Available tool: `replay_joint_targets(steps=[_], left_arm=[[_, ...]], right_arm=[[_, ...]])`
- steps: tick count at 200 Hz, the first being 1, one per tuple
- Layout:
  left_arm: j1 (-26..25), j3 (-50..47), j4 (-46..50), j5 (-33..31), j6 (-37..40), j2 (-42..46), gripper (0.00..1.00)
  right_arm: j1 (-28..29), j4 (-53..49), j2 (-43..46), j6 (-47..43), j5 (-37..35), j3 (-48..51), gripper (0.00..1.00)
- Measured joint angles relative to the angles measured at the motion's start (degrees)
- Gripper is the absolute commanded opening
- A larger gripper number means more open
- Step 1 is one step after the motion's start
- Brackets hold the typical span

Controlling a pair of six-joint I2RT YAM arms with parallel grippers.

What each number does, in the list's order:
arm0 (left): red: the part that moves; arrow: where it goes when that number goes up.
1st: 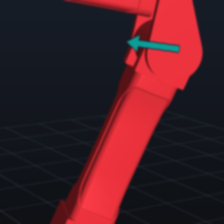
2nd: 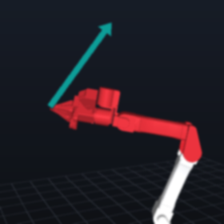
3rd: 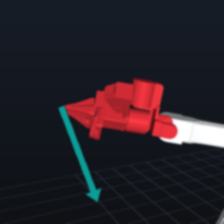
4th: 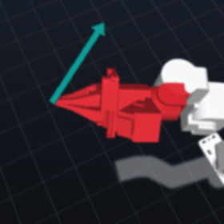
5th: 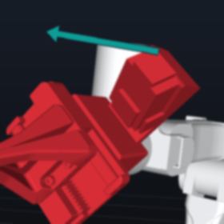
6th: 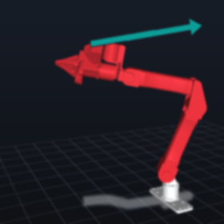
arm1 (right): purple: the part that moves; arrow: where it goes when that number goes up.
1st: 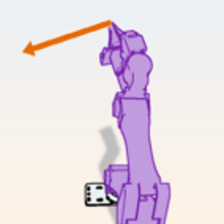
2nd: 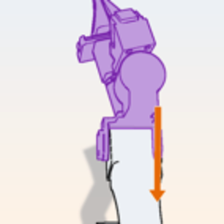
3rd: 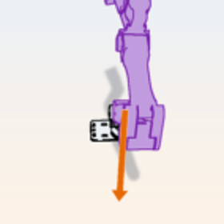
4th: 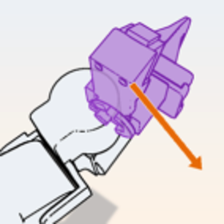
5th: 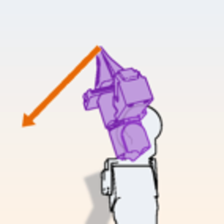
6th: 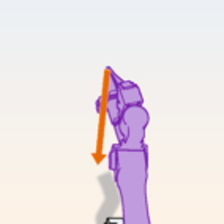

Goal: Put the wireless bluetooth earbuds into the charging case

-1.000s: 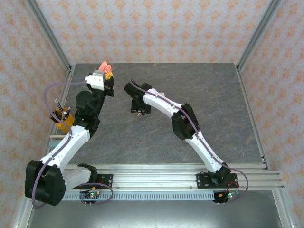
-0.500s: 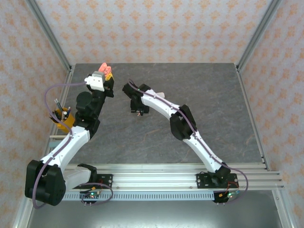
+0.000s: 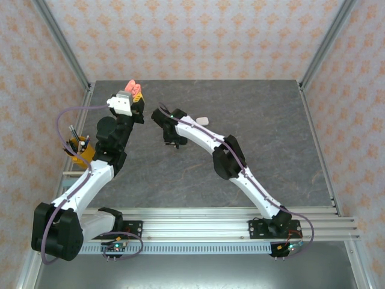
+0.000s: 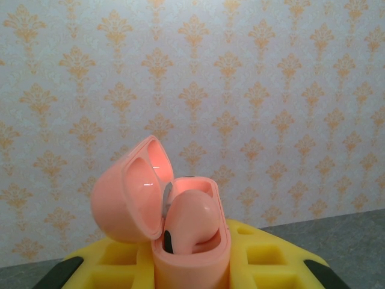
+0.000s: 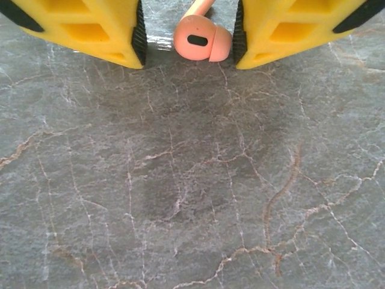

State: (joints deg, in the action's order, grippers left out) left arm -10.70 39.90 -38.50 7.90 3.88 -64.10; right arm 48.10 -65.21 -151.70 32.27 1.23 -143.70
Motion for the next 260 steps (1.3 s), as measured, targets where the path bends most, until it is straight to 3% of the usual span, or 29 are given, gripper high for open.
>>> replay_joint_targets(steps=[110,165,204,260], left_arm=[[0.00,0.00,-0.02,0.20,-0.94,0.00,0.00],[0.00,0.00,0.00,0.66,-1.09,0.00,0.00],[0.00,0.00,0.07,1.57,-1.49,0.00,0.00],[0.00,0.00,0.13,5.44,-2.56,-0.02,0.00]], right_arm=[[0.26,-0.13,-0.07,0.00,-0.50,-0.24,0.23],[0.09,0.11,2.14,-0.02,-1.53,3.45,0.21],[-1.03,1.27,7.80,-0.26,-3.23,12.00,0.21],[-4.24,7.80,24.30,-1.55,-6.91,26.77,0.21]])
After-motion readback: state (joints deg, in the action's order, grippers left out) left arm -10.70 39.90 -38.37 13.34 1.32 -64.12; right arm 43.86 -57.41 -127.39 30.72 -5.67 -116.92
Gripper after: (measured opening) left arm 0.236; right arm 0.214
